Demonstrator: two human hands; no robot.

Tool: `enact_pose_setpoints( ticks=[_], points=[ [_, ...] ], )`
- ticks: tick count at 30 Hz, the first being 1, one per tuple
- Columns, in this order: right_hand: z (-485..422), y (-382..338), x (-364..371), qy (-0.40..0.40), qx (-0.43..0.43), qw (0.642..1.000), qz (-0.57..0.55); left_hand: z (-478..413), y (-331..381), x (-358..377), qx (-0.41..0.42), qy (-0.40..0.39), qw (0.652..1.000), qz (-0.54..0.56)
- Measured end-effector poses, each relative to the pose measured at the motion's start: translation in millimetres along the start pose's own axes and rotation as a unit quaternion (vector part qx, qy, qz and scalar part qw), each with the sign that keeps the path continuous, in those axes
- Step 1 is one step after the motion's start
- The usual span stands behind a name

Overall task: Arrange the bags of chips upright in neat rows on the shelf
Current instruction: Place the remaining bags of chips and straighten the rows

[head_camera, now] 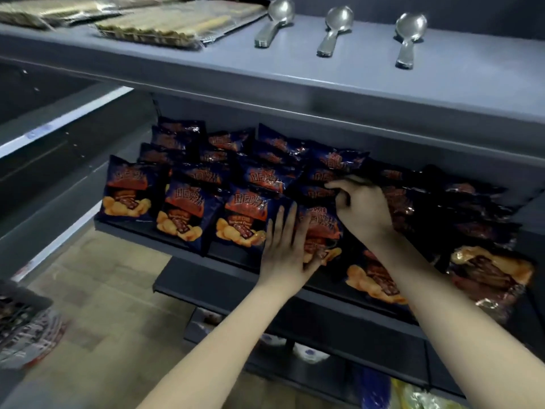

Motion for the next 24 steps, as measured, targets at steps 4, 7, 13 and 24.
enact_pose_setpoints(
  ticks=[4,7,13,24],
  points=[
    [9.4,-31.1,18.5,0.008,0.01,1.0,-0.005,1.2,-9.0,-19.9,0.059,0.018,0.998,0.017],
    [12.5,-52.7,30.7,0.008,0.047,0.999,-0.012,3.1,-36.5,-50.0,0.088,0.041,0.995,0.019],
    [32.5,-137.0,84.7,-0.055,0.079,0.991,-0.096,28.8,-157.7,-122.9,0.014,0.128,0.991,0.029],
    [50.9,-203.9,176.9,-0.031,0.264,0.943,-0.202,59.7,-306.4,-120.2,-0.182,0.02,0.983,0.002]
  ],
)
Point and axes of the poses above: each hand's wrist, its own z-axis away from the middle knuckle, its own x-axis out of the palm, y = z × x, the point moved 9 cm from there along -z, towards the middle knuckle, and after that the axes turned 6 degrees about z, right-handed, at the moved point
